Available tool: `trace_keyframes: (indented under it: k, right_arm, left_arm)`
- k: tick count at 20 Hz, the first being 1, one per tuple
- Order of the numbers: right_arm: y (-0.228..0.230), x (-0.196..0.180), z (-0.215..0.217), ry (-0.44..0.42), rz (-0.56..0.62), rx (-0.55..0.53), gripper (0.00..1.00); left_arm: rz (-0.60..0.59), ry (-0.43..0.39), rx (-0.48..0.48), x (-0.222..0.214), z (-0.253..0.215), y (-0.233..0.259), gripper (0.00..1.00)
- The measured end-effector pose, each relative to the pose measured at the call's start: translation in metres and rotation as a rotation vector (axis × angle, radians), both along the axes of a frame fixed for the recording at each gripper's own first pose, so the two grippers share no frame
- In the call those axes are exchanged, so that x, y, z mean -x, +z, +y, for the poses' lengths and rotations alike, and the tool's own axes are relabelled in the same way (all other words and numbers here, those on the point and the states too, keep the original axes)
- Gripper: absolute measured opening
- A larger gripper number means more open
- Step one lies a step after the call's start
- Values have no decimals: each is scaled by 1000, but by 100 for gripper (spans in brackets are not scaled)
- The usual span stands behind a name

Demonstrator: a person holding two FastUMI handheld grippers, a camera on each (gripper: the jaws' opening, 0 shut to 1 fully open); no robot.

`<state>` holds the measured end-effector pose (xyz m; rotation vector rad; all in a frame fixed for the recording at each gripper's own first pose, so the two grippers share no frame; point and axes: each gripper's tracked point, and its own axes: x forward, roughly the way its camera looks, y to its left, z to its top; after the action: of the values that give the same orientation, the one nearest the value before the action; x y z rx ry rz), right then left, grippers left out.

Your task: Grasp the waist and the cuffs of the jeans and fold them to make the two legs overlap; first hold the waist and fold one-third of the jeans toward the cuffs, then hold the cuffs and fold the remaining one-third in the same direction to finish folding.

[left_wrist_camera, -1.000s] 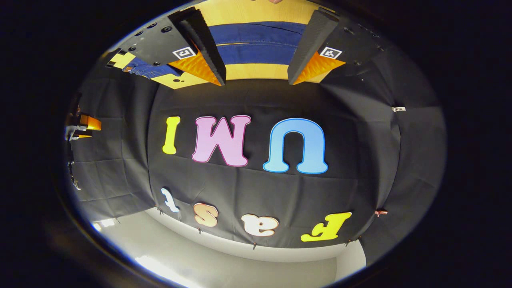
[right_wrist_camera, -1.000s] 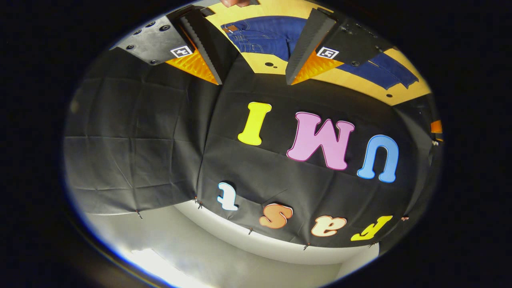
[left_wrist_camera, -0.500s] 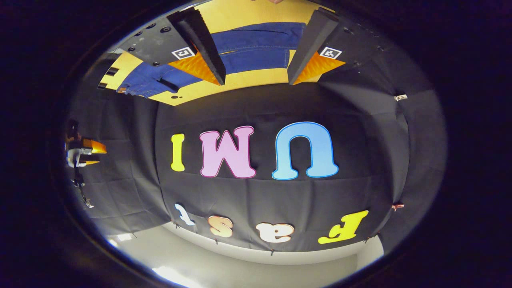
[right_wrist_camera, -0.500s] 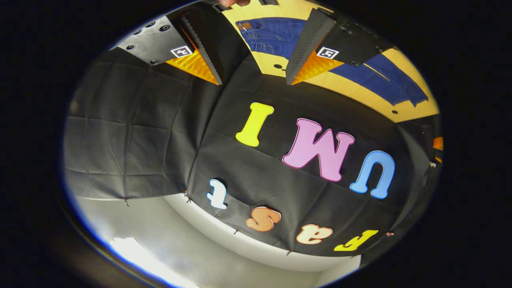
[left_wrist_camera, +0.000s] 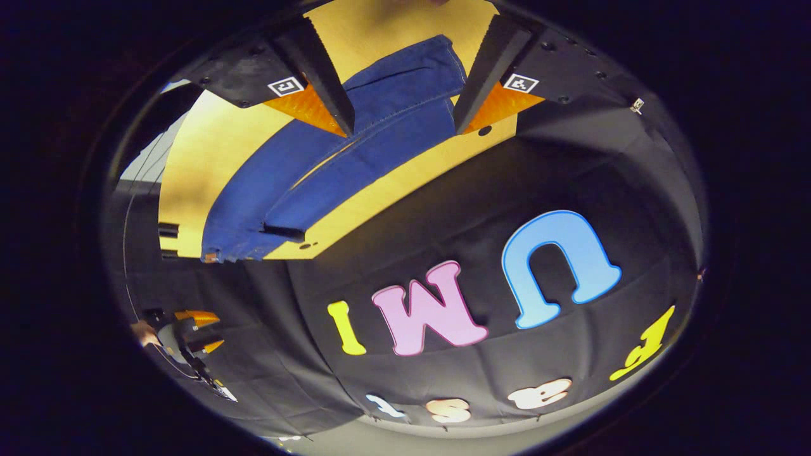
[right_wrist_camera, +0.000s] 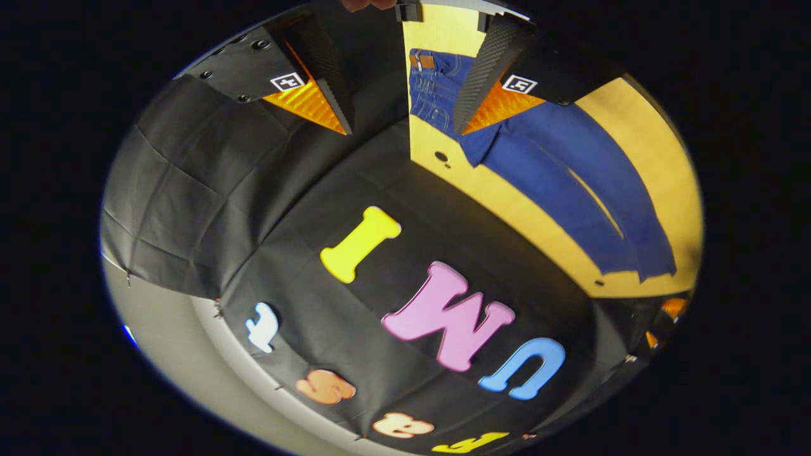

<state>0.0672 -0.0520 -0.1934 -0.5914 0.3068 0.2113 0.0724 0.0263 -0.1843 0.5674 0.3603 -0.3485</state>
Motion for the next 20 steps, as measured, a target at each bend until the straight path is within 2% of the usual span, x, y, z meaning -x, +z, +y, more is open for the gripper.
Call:
trace_keyframes:
  k: [3,6,10,12,14,16,18,20]
  right_arm:
    - [-66,-13,-11,84,115,139,96]
    - [-123,-18,-23,178,219,256,96]
    - [-180,-12,-31,333,321,402,96]
    - [-200,-6,-34,421,355,474,96]
    - [-215,-4,-35,486,382,527,97]
    - [-227,-2,-41,513,404,555,97]
    - [-233,-1,-46,530,414,580,96]
    - [-244,6,-56,573,436,627,96]
  left_arm:
    - [98,-82,-172,-13,18,-46,98]
    - [206,-215,-357,-25,42,-90,99]
    - [383,-366,-567,-14,83,-147,99]
    - [463,-438,-630,-13,95,-171,98]
    - [519,-471,-694,-13,108,-186,99]
    - [505,-489,-732,-19,113,-191,99]
    - [510,-490,-730,-28,113,-193,94]
    - [502,-503,-733,-34,112,-194,93]
